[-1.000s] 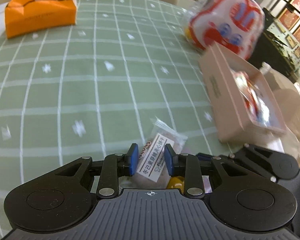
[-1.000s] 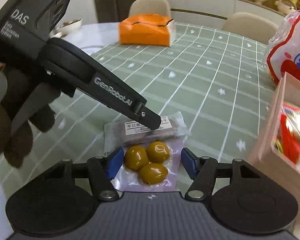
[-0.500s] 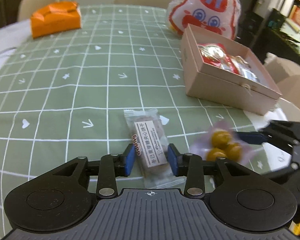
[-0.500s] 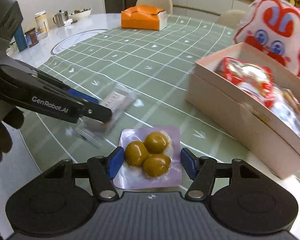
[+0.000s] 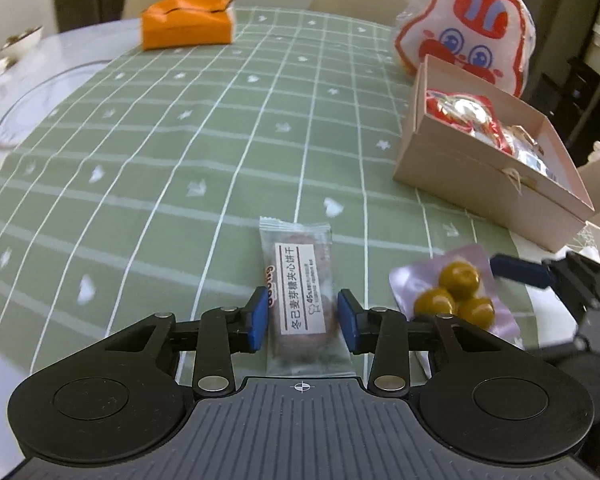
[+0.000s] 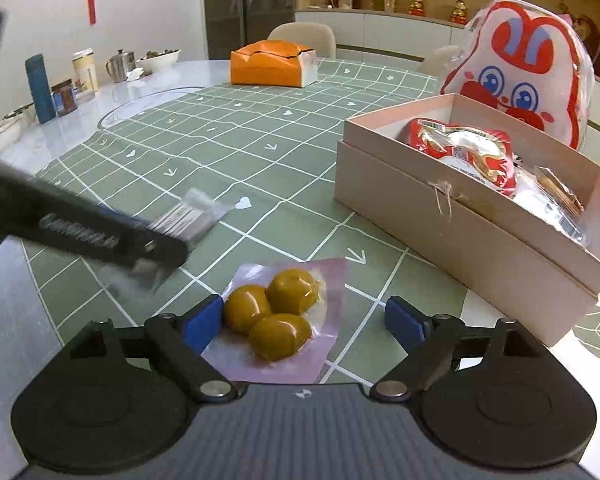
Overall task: Organize snacks
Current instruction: 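Lift the cookie packet with left tool while right lifts the sweets tray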
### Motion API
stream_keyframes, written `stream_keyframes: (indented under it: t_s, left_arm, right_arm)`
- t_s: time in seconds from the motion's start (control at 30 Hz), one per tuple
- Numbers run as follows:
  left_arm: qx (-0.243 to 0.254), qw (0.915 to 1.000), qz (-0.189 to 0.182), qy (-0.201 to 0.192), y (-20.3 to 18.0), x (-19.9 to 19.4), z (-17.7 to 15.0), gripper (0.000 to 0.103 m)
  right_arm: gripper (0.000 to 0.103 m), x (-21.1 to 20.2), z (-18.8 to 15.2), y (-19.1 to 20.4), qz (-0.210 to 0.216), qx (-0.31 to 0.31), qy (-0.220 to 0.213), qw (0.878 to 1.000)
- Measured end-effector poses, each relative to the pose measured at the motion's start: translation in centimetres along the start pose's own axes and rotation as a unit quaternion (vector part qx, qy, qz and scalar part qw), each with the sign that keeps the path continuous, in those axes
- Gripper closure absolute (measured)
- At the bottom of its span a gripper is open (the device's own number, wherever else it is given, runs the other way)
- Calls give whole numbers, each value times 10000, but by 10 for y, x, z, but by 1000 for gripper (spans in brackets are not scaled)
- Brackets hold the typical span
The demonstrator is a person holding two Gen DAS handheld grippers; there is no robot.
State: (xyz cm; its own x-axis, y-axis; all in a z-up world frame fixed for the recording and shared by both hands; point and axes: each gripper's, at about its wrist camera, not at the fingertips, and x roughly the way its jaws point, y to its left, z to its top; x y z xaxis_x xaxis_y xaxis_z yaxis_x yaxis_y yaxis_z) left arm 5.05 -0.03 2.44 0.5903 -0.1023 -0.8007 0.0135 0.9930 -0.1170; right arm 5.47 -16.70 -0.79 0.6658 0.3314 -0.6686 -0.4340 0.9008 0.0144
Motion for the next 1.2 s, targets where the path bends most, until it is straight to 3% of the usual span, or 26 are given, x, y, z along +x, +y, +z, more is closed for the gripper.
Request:
stream_keyframes:
  t_s: [0.23, 0.33, 0.4, 0.53, 0.57, 0.93, 1.07, 1.2]
  left_arm:
    - [-481, 9987, 5, -161, 10, -20, -25, 61]
    - [-790, 9967, -134, -147, 19, -24, -28, 61]
    - [-884, 9959, -168, -128, 22, -24, -28, 61]
    - [-751, 9971, -125, -60, 18, -24, -27, 60]
    - [-705, 9974, -112, -34, 17, -23, -26, 59]
    - [-757, 9963, -388, -86, 26, -22, -27, 59]
    - [-820, 9955, -477, -89, 30, -22, -28, 59]
    - [-580, 9978, -306, 44, 21, -20, -23, 59]
  right_arm:
    - [0, 9, 8, 4, 153, -118, 355, 9992]
    - [0, 16, 15, 8, 237, -253, 445, 9984]
    - [5, 18, 18, 9, 281, -273, 438, 9983]
    - [40, 11, 21, 13, 578, -604, 374, 9958]
    - [41, 8, 21, 14, 638, -694, 392, 9948]
    - [40, -30, -8, 22, 865, -1095, 480, 9890]
    - [27, -33, -14, 22, 750, -835, 480, 9925]
    - [22, -37, -23, 20, 626, -587, 339, 9957]
